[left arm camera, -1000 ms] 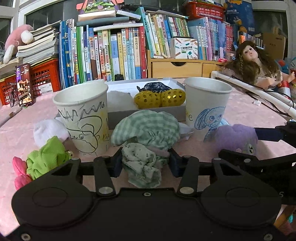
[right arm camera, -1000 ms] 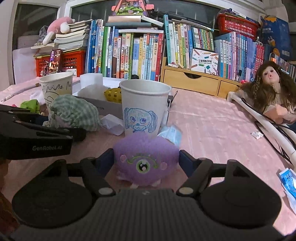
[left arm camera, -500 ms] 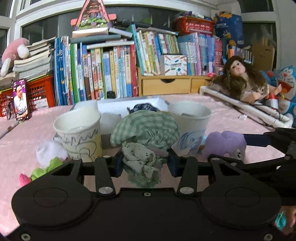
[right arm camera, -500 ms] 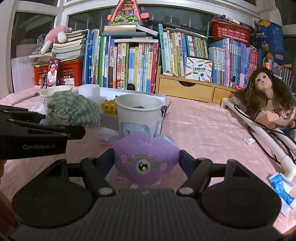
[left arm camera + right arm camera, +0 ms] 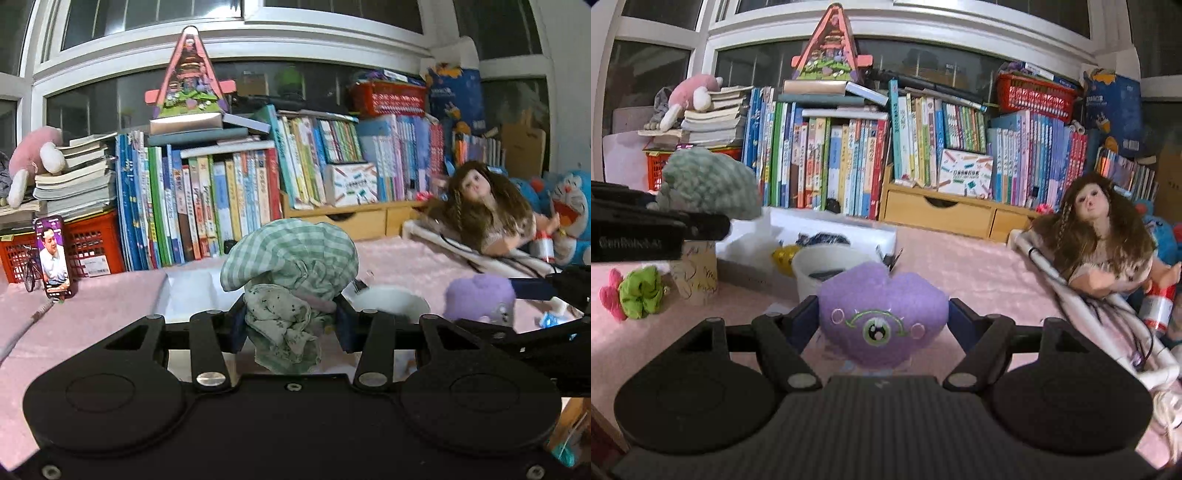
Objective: Organize books
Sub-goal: 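Carry the gingham cloth with the left tool over the tray while the right tool carries the plush fish there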
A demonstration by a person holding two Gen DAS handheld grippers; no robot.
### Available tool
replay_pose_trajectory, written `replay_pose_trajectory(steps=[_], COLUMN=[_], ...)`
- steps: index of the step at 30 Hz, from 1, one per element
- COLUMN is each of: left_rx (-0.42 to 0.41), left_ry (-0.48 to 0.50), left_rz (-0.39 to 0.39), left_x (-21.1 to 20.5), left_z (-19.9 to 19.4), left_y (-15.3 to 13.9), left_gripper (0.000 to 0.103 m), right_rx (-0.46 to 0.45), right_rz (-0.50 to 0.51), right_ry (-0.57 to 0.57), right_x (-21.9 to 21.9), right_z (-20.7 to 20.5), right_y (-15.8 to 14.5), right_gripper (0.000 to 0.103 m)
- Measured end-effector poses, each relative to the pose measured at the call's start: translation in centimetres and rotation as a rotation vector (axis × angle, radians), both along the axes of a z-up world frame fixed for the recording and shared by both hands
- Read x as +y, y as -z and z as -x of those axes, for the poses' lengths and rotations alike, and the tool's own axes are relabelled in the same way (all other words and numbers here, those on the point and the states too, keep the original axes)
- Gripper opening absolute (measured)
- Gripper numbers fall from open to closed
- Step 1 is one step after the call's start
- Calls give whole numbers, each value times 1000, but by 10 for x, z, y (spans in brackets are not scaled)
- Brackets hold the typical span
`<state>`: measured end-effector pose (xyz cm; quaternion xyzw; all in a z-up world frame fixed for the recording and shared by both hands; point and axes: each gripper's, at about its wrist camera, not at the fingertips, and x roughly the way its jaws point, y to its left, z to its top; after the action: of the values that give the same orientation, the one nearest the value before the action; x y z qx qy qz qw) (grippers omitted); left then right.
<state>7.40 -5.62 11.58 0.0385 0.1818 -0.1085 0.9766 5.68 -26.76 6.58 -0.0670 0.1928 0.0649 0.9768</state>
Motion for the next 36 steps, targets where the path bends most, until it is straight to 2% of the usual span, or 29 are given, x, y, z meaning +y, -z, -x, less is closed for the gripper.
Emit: replay_pose_trajectory(steps=[7, 9, 12, 15, 23, 26, 30, 36], left_rx=[35, 36, 48, 102, 288, 354, 455, 575], left_ry=[-42, -72, -113, -132, -144, -115, -65, -54], left_rz=[21, 0, -36, -36, 12, 33, 97, 60], left_x=[37, 47, 60, 73, 93, 87, 71, 45], left_z=[-43, -59, -84, -115, -190, -217, -252, -287], left_y=[-38, -44, -51, -55, -32, -26, -17, 18], left_gripper=[43, 43, 43, 43, 43, 43, 43, 43], right_rx=[-40, -39, -20, 29, 207, 278, 333, 407], right_rz=[-14, -41, -84, -114, -172, -194, -190, -167], right_ry=[-32, -45, -58, -64, -54, -34, -10, 11], right_x=[-5, -6, -6, -2, 10, 14, 21, 29], right_z=[-25, -37, -62, -94, -171, -199, -231, -271], right_y=[-34, -43, -52, -57, -46, -37, -29, -10], right_gripper=[76, 76, 76, 76, 76, 76, 76, 76])
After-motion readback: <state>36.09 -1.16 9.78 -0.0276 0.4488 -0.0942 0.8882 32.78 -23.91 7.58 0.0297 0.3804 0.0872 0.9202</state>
